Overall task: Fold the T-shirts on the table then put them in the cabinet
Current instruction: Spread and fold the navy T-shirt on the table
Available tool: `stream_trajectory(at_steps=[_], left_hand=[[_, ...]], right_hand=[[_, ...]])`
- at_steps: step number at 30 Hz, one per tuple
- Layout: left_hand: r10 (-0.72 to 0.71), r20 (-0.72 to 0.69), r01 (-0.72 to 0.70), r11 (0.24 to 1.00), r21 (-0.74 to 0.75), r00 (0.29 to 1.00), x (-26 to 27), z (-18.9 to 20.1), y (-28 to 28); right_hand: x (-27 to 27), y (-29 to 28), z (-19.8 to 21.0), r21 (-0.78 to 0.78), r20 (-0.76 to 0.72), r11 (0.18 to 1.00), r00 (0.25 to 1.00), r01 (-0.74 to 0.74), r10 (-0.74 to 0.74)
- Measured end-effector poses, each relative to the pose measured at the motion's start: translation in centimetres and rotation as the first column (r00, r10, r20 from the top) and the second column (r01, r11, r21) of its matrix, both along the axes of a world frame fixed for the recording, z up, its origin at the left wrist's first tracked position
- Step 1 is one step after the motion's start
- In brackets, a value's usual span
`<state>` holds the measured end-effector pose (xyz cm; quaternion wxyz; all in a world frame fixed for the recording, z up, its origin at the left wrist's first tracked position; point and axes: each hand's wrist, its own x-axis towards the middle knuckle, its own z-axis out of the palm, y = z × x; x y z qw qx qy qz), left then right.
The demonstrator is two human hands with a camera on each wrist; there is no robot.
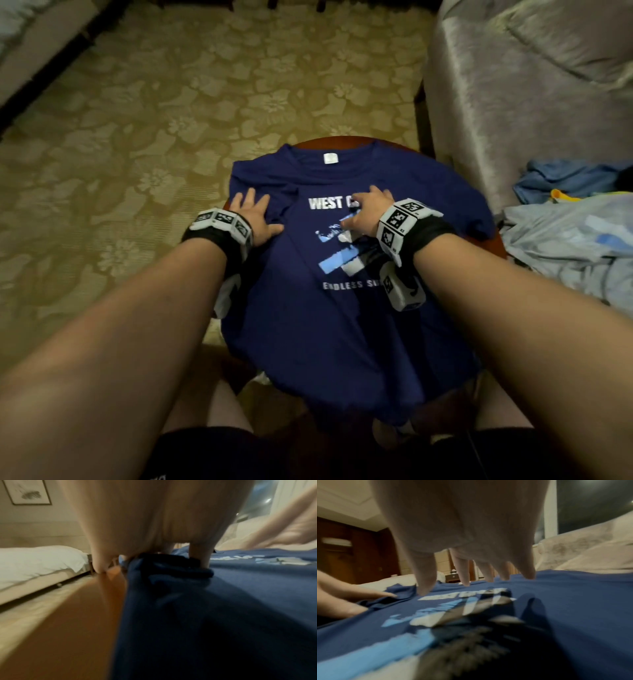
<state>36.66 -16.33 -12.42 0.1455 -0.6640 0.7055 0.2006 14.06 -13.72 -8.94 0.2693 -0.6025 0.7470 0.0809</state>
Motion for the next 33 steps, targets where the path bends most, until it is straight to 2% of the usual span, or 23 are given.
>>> stream_trajectory(at_steps=[4,8,11,14,17,18,19,22,24,26,28,30,33], left_hand=[[0.034,0.02,-0.033,0.999,-0.014,0.999,-0.6,0.7,-0.6],[0.062,-0.047,-0.064,0.997,-0.051,0.997,-5.0,1.5,-0.7],[-0.014,-0.09,0.01,0.999,-0.043,0.996,-9.7,1.9,-0.4],[-0.106,-0.162,0.101,0.994,-0.034,0.981,-14.5,2.1,0.1],[-0.172,-0.219,0.168,0.985,-0.036,0.96,-19.1,2.2,0.6],[-0.184,-0.225,0.183,0.983,-0.028,0.957,-20.3,2.4,0.7],[-0.191,-0.225,0.192,0.981,-0.019,0.955,-21.2,2.5,0.9],[-0.214,-0.176,0.224,0.974,0.041,0.961,-22.7,2.1,1.2],[-0.25,-0.102,0.258,0.963,0.073,0.963,-22.8,1.5,1.4],[-0.266,-0.066,0.27,0.96,0.075,0.962,-22.8,1.3,1.7],[-0.27,-0.059,0.275,0.958,0.08,0.961,-22.9,1.5,1.6],[-0.272,-0.054,0.276,0.956,0.097,0.961,-23.0,1.7,1.4],[-0.274,-0.052,0.278,0.955,0.104,0.96,-23.1,1.7,1.3]], right_hand=[[-4.0,1.4,0.1,-0.069,0.017,0.981,0.983,0.181,-0.18],[-8.5,2.1,-0.1,-0.116,-0.014,0.927,0.932,0.358,-0.361],[-11.7,2.8,-0.3,-0.168,-0.034,0.864,0.873,0.475,-0.487],[-14.2,2.7,-0.6,-0.17,0.025,0.768,0.782,0.617,-0.623],[-17.0,3.1,-0.6,-0.062,0.04,0.816,0.818,0.575,-0.574],[-17.9,3.2,-1.0,-0.019,0.096,0.812,0.809,0.584,-0.58],[-18.4,3.2,-1.0,0.011,0.169,0.796,0.783,0.606,-0.599],[-19.6,3.1,-1.5,0.076,0.237,0.791,0.76,0.607,-0.606],[-19.9,2.7,-1.4,0.125,0.361,0.769,0.693,0.627,-0.624],[-20.2,2.4,-1.2,0.123,0.397,0.746,0.657,0.654,-0.641],[-20.3,2.3,-0.6,0.08,0.339,0.766,0.705,0.638,-0.622],[-20.7,1.7,-0.2,-0.011,0.408,0.728,0.668,0.685,-0.622],[-20.7,1.3,0.4,-0.231,0.428,0.68,0.701,0.696,-0.571]])
